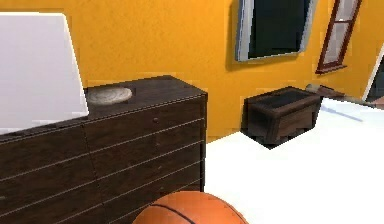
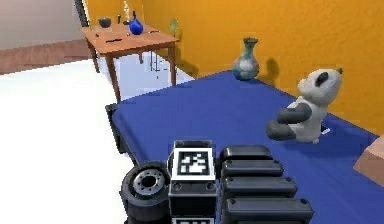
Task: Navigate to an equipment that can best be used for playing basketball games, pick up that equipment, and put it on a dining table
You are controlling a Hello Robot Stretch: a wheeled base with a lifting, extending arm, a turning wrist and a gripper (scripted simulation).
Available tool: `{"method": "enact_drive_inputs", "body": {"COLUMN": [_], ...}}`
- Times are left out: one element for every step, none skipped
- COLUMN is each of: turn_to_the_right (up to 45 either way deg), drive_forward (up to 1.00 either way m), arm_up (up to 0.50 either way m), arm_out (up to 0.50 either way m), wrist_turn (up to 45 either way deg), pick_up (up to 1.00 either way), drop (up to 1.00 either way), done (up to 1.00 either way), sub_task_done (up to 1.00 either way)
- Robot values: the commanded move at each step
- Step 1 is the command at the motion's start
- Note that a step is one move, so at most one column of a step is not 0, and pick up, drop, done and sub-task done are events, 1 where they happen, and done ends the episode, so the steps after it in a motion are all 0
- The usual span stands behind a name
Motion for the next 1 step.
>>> {"method": "enact_drive_inputs", "body": {"turn_to_the_right": [45.0], "drive_forward": [0.0], "arm_up": [0.0], "arm_out": [0.0], "wrist_turn": [0.0], "pick_up": [0.0], "drop": [0.0], "done": [0.0], "sub_task_done": [0.0]}}
